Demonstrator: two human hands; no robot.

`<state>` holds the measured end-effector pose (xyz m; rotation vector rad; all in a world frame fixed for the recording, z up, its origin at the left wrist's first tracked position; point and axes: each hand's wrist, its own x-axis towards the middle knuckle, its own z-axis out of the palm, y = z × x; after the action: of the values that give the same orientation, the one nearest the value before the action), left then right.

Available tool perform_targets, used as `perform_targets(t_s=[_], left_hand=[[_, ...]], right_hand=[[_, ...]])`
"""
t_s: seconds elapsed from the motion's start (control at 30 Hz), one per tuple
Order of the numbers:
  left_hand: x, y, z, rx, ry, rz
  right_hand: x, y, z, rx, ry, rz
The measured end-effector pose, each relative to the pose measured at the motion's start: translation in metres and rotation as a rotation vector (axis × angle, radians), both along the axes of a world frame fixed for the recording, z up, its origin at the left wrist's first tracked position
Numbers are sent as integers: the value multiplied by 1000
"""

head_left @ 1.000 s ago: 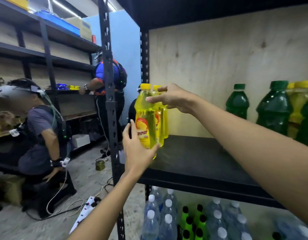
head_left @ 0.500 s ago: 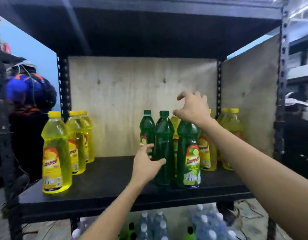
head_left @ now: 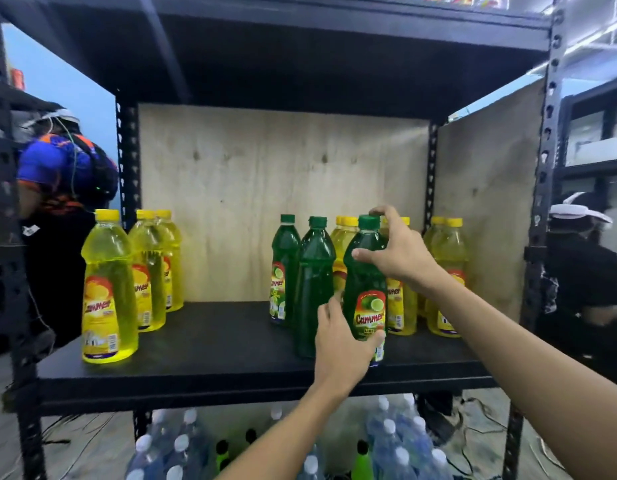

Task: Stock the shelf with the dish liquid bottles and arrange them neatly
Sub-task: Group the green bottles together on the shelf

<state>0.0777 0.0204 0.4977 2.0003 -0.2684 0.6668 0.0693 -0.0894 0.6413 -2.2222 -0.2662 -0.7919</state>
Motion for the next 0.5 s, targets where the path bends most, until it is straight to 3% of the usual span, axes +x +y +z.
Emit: perform_targets(t_s=[0.3,0.5], left_hand=[[-38,23,3,-218,-150,93],[-13,106,33,-113,-211,287]], right_hand=[[-60,71,16,-142,-180,22],[-11,146,48,-8,-177,170]])
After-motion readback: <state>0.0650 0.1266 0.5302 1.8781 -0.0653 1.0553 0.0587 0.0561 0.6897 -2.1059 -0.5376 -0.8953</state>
